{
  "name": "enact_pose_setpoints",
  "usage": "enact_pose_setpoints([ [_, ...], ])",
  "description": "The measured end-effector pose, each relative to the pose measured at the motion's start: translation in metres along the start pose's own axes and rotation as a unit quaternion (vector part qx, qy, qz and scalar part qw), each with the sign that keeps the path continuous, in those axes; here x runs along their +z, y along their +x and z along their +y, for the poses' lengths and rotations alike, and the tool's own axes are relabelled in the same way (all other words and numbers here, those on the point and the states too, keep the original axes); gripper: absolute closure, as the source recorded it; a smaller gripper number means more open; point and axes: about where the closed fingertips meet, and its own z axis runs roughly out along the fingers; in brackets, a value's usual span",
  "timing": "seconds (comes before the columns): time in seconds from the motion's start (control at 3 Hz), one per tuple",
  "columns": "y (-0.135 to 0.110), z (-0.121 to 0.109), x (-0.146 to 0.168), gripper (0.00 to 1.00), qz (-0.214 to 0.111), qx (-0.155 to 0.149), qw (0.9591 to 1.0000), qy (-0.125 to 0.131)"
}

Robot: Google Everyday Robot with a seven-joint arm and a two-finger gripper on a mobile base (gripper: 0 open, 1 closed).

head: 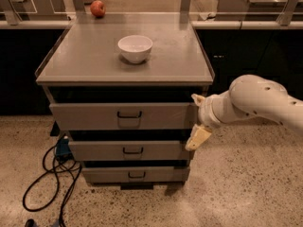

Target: Open top drawer

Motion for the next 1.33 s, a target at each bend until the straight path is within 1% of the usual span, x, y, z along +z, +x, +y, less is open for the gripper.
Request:
enact_pose_setpoints([
  [0.33, 0.019, -0.018, 0.014, 0.0, 0.017, 0.023, 0.9995, -0.015],
  [0.67, 0.024, -0.033, 0.051, 0.0, 0.009, 0.03, 0.9986, -0.042],
  [1.0, 0.015, -0.054, 0.092, 0.0, -0.01, 0.023, 0.9979, -0.059],
  [1.33, 0.015, -0.054, 0.092, 0.0, -0.01, 0.023, 0.9979, -0.059],
])
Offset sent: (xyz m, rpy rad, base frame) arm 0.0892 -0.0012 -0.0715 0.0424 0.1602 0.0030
